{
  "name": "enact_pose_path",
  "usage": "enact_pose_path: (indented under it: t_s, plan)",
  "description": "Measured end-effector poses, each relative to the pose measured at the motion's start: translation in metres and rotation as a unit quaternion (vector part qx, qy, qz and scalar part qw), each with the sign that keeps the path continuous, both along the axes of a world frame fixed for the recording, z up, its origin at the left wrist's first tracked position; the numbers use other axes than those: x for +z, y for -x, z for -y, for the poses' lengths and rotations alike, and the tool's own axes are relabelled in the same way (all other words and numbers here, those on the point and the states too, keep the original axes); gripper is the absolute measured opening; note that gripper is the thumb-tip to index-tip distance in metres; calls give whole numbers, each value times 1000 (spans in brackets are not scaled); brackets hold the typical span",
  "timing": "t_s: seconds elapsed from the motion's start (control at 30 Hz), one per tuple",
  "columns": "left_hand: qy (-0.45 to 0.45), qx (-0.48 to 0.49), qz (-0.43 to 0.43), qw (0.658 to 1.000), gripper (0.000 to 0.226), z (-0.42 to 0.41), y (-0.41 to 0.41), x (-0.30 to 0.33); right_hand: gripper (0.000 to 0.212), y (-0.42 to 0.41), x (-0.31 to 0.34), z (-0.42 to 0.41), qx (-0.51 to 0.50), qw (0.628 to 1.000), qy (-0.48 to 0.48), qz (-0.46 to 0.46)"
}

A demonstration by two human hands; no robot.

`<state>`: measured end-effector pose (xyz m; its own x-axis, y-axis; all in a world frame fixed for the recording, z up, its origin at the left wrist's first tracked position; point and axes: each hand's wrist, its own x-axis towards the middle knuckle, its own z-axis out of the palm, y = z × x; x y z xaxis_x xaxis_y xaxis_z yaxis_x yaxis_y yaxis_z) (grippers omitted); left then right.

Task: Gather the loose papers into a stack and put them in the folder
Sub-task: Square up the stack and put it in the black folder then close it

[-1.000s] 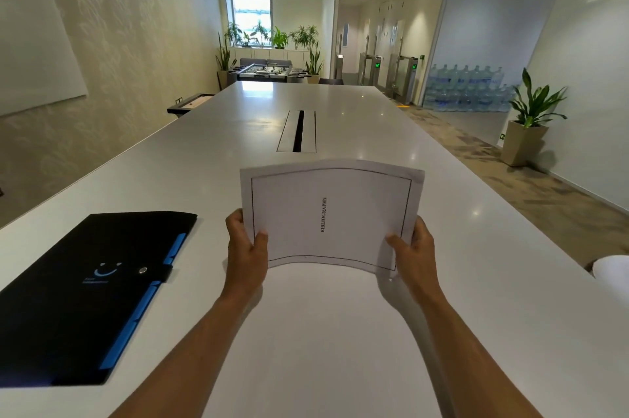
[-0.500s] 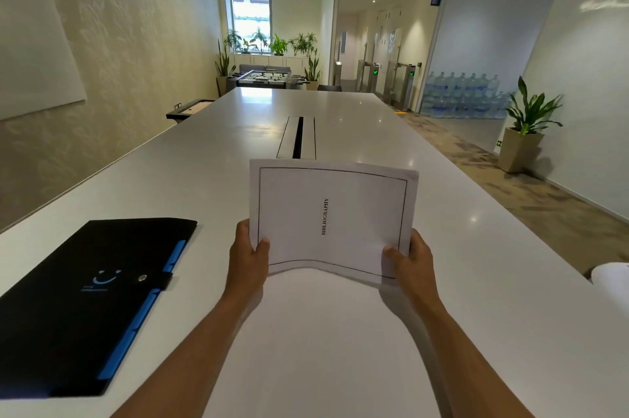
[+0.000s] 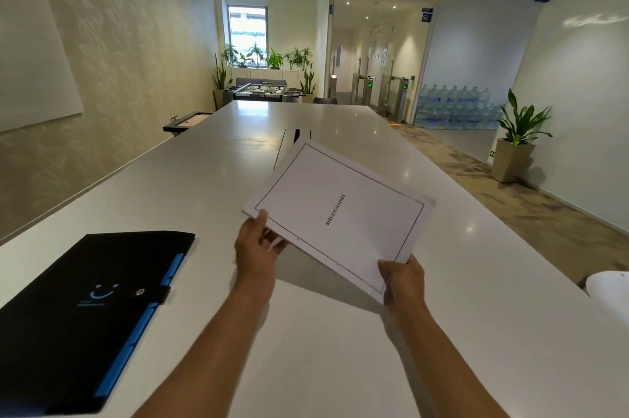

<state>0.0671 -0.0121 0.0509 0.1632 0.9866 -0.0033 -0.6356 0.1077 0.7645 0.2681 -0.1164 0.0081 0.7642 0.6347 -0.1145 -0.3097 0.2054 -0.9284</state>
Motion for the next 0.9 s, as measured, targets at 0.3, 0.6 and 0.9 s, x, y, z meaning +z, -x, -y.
enact_pose_path:
  t_s: [0.3, 0.6, 0.9]
  plan:
    - [47, 106, -68, 991, 35, 20, -45, 11, 53, 64, -22, -11, 57, 987, -74, -131]
    - [-162, 122, -200, 959, 27, 9, -9, 46, 86, 38, 11, 0, -7, 999, -5, 38]
    - [-293, 48, -223, 928, 29, 19, 0, 59, 49, 19, 86, 9, 58, 955, -92, 277]
